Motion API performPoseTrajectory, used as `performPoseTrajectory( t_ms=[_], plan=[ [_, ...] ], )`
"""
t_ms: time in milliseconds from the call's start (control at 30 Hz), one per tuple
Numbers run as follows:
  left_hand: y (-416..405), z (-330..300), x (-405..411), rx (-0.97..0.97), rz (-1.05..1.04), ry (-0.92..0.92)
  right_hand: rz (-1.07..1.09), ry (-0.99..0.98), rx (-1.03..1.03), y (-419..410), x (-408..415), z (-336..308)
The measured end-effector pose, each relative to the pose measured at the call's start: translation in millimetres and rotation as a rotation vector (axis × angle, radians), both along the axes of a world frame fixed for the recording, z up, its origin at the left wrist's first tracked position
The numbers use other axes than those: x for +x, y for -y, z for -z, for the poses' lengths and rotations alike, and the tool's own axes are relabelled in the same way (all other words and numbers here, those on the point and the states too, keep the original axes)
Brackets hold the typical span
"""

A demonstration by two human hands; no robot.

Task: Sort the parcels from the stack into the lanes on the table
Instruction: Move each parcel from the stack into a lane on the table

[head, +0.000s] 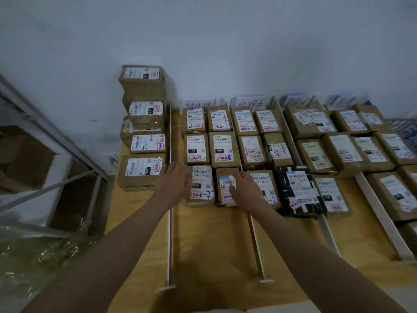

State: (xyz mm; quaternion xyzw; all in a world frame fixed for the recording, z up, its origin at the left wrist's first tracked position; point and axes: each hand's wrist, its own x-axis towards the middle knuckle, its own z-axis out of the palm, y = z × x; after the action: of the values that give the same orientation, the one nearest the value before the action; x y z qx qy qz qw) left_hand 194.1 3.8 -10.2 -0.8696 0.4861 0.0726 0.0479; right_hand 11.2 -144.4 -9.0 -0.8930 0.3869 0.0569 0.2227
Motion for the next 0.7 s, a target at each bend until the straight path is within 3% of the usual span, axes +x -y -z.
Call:
performPoseTrajectory(
  t_ms=[300, 700],
  plan=[
    [-58.1, -66.7, 44.9, -0.059, -0.223, 0.08, -0.121, 0.152, -0.196, -17.8, 71.6, -49.4],
    [-137.0, -95.6, 119.0, -0.061, -0.327, 0.105, -0.2, 0.235, -0.199, -86.0, 169.3, -75.1]
  ],
)
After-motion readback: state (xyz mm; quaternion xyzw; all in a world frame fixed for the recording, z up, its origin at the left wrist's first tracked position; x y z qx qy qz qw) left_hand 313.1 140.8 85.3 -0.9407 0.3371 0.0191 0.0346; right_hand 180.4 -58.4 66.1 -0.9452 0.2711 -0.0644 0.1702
